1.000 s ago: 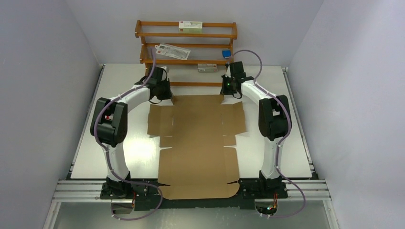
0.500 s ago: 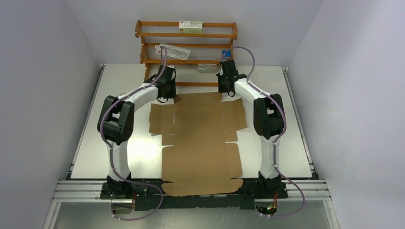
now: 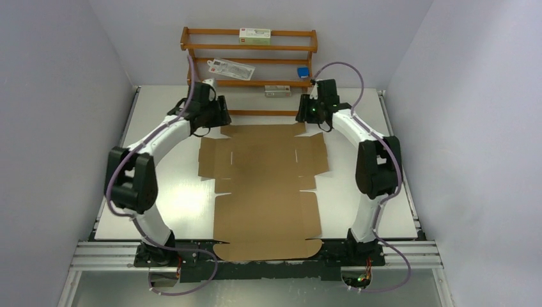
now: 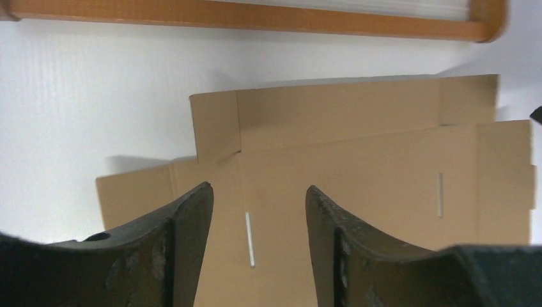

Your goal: Fold the paper box

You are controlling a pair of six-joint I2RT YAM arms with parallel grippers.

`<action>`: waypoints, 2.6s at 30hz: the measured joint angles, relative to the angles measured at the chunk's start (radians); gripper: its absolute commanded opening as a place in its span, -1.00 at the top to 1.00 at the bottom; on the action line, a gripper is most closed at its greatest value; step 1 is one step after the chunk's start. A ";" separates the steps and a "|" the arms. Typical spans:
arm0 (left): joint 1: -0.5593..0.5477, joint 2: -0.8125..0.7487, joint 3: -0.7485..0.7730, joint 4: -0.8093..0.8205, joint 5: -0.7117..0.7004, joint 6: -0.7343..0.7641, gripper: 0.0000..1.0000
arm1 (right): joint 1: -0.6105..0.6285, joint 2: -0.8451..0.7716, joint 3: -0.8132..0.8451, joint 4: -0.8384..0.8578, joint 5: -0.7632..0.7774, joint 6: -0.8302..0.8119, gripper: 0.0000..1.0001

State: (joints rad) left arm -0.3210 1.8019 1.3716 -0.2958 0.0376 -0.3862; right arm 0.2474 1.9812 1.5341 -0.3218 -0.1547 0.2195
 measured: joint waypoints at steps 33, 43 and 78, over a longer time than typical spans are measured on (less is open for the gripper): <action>0.090 -0.757 -0.868 0.019 0.181 -0.163 -0.62 | -0.123 -0.791 -1.046 0.255 -0.233 0.203 -0.30; 0.090 -0.701 -0.930 0.117 0.222 -0.192 -0.54 | -0.127 -0.772 -1.115 0.332 -0.254 0.237 -0.24; 0.090 -0.597 -1.001 0.327 0.283 -0.225 0.19 | -0.125 -0.701 -1.144 0.420 -0.301 0.228 0.40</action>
State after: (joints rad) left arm -0.2310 1.2053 0.3702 0.0311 0.3202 -0.6109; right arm 0.1223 1.2800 0.3904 0.0982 -0.4561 0.4473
